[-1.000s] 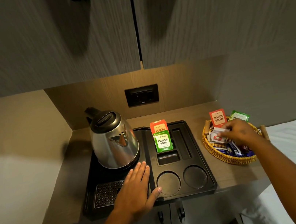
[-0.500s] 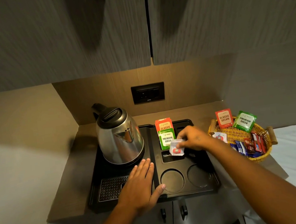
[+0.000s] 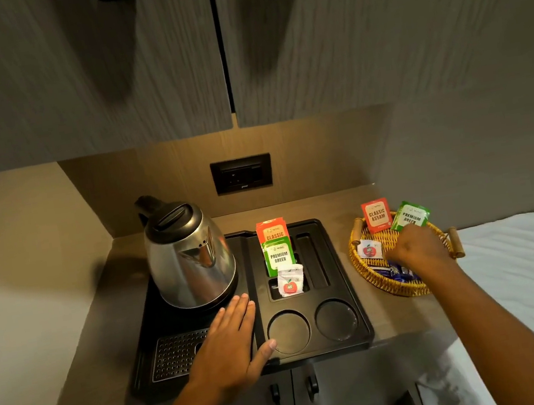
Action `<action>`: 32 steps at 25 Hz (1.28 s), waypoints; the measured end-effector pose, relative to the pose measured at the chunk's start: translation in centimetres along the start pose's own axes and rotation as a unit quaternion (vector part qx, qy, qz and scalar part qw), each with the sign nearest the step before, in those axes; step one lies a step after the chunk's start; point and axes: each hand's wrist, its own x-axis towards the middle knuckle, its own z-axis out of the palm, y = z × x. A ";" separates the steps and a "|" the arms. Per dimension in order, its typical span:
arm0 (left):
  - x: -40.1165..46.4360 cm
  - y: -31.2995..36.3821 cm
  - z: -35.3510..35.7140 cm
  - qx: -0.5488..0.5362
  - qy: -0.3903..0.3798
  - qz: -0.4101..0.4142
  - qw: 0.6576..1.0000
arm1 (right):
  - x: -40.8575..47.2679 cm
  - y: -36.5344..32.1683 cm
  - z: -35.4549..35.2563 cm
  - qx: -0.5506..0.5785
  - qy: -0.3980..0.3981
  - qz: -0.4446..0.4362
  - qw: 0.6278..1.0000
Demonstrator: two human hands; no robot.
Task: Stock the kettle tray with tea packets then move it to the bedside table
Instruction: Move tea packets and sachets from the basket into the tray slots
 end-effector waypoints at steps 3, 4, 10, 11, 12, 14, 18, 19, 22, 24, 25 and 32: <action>0.2 0.0 0.1 -0.003 -0.002 -0.002 1.000 | 0.1 0.3 1.2 -0.025 -0.072 0.013 0.997; 0.2 0.0 0.1 -0.004 -0.002 -0.003 1.000 | 0.3 0.3 1.6 -0.019 -0.071 0.008 0.997; 0.1 -0.1 0.1 0.003 -0.003 -0.004 1.000 | 0.3 0.5 2.3 -0.030 -0.023 0.005 0.999; 0.1 -0.1 0.1 0.003 -0.002 -0.003 1.000 | 0.1 0.5 2.1 -0.032 -0.014 0.006 0.999; 0.1 0.0 0.1 0.003 -0.001 -0.002 1.000 | -0.1 0.5 1.8 -0.026 -0.005 0.010 1.000; 0.0 0.0 0.1 0.002 0.005 -0.002 1.000 | -0.3 0.3 0.6 0.006 0.009 0.017 1.000; 0.0 -0.1 0.2 -0.005 0.008 -0.001 1.000 | -0.5 -4.0 -2.0 0.117 -0.009 0.009 0.993; 0.0 0.0 0.2 -0.007 0.009 -0.002 1.000 | -0.7 -6.0 -2.1 0.132 -0.026 -0.008 0.991; -0.1 0.1 -0.1 -0.010 0.004 -0.006 1.000 | -1.1 -12.2 -0.2 0.172 -0.105 -0.041 0.979; -0.3 0.3 -0.3 -0.010 0.001 -0.007 1.000 | -1.2 -14.8 2.0 0.177 -0.125 -0.037 0.976; -0.3 0.3 -0.4 -0.012 -0.001 -0.009 1.000 | -1.1 -15.6 3.1 0.167 -0.126 -0.035 0.977; -0.4 0.5 -1.1 -0.018 -0.015 -0.002 1.000 | 1.2 -15.6 4.6 0.131 -0.076 -0.070 0.986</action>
